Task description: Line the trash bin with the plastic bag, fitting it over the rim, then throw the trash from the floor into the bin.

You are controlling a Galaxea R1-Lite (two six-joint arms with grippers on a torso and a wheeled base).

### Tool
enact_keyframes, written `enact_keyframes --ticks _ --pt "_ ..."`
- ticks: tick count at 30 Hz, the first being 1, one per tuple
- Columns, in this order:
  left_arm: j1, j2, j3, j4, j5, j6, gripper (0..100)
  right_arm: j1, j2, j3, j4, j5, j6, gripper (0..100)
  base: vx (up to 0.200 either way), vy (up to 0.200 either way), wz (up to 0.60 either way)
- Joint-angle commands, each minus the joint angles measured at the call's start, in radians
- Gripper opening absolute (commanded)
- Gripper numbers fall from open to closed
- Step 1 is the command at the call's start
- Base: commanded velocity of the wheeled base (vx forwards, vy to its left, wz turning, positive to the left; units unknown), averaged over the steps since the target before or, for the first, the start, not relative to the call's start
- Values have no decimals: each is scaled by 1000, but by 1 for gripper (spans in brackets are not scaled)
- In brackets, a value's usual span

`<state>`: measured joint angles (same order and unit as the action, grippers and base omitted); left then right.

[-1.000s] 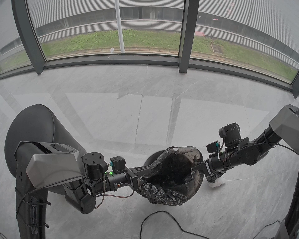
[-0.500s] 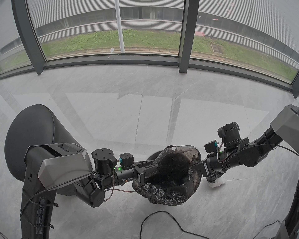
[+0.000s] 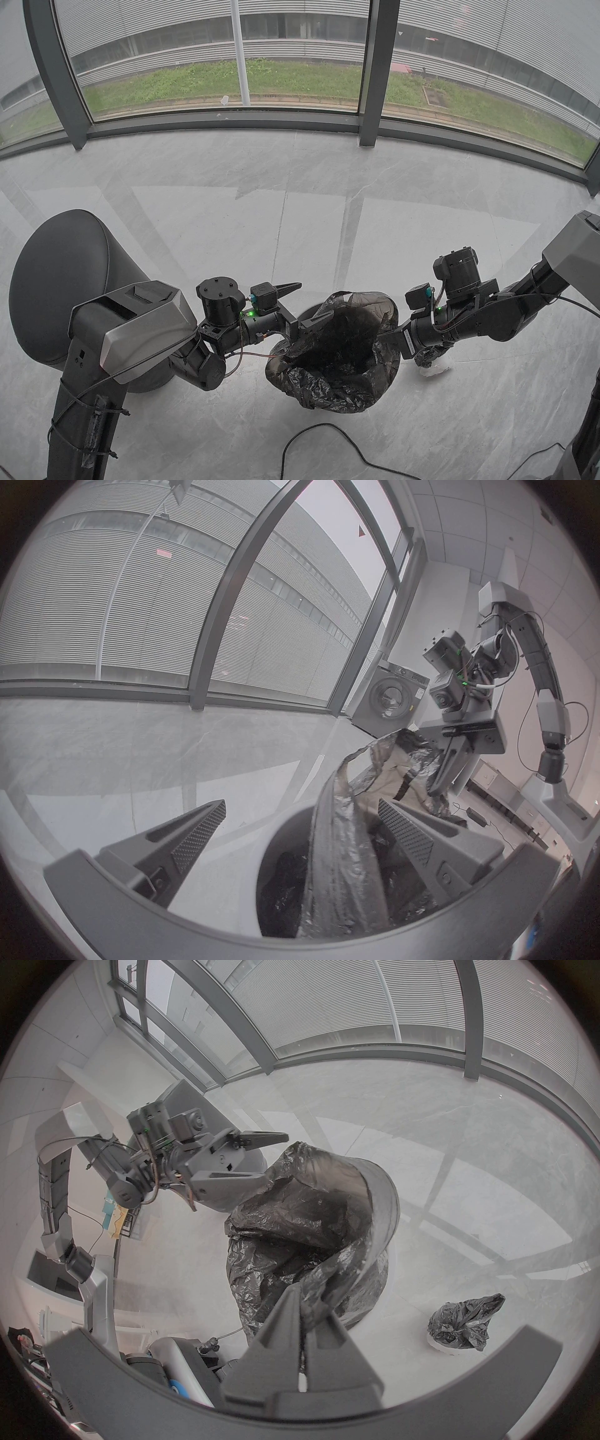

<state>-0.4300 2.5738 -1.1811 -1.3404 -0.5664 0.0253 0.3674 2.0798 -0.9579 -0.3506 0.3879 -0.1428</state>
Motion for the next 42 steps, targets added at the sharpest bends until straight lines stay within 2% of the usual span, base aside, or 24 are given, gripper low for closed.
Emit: enact_keyframes --ticks 1,5,10,20,21,36,42 --pt "-3 52 -86 35 -7 10 100 8 -12 7 -4 0 0 0 0 0 0" --pt "-24 52 -124 67 -35 19 100 10 -10 7 -4 0 0 0 0 0 0" --pt "-53 40 -138 106 -66 100 100 16 -12 7 -4 -1 0 0 0 0 0" --pt "-67 39 -140 142 -63 171 100 22 -14 10 -22 -3 0 0 0 0 0" --pt "-67 40 -140 142 -63 174 0 22 -12 11 -31 -3 0 0 0 0 0" --pt "-65 35 -134 138 -61 173 0 21 -17 48 -105 -3 0 0 0 0 0" --pt "-36 -38 -91 136 -61 179 0 21 -29 62 -108 0 -3 0 0 0 0"
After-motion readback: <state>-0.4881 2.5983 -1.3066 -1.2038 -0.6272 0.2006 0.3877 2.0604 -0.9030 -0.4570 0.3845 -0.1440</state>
